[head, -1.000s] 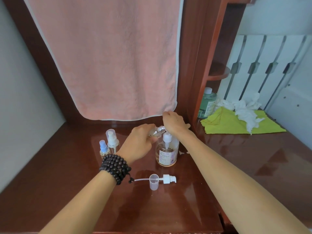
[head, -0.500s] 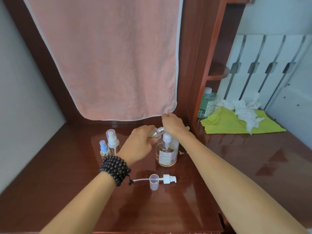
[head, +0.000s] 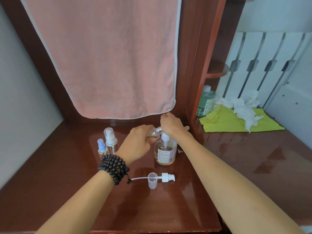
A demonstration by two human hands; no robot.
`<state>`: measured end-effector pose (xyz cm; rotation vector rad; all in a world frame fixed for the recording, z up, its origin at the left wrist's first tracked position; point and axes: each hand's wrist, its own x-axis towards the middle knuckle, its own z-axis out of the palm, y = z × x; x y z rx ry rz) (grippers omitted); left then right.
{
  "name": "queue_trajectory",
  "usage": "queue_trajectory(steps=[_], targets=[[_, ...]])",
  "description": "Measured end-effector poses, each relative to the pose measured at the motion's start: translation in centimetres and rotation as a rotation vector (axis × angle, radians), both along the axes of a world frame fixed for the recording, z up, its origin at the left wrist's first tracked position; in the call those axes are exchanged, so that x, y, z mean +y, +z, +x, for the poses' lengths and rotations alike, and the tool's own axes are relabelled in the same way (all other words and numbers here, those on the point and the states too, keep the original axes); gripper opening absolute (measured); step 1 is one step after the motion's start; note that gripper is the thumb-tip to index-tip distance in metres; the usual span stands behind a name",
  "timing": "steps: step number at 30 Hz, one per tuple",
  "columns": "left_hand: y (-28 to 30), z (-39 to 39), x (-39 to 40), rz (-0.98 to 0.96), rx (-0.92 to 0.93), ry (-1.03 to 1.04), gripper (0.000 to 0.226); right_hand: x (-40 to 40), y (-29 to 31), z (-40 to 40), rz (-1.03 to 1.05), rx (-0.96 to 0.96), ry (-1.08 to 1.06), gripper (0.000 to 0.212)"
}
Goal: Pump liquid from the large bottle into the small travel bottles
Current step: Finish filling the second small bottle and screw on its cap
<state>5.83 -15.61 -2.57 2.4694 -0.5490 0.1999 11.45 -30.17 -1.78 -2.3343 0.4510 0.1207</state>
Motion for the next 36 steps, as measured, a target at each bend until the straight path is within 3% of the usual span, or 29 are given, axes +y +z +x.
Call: queue_trajectory(steps=[5, 12, 17, 22, 27, 31, 36], targets=[[0.6, 0.0, 0.1, -0.018, -0.028, 0.006, 0.036, 0.0, 0.7, 0.2, 0.050, -0.064, -0.018, 0.048], [-0.6, 0.1, -0.3, -0.003, -0.001, 0.021, 0.042, 0.0, -0.5, -0.2, 0.040, -0.001, -0.071, 0.046], [0.3, 0.0, 0.1, -0.015, -0.024, -0.013, 0.028, 0.3, 0.4, -0.4, 0.083, -0.025, -0.025, 0.048], [0.4, 0.1, 0.0, -0.031, -0.047, -0.007, 0.036, 0.4, 1.0, -0.2, 0.068, -0.007, 0.024, 0.048], [-0.7, 0.2, -0.3, -0.018, -0.026, 0.008, 0.038, 0.2, -2.7, 2.8, 0.031, 0.057, 0.023, 0.040], [-0.7, 0.2, -0.1, -0.026, -0.021, 0.002, 0.038, 0.2, -0.7, 0.4, 0.002, 0.064, -0.013, 0.045], [0.0, 0.3, 0.4, -0.062, -0.032, -0.045, 0.018, -0.4, 0.9, 0.1, 0.026, -0.019, 0.004, 0.050]])
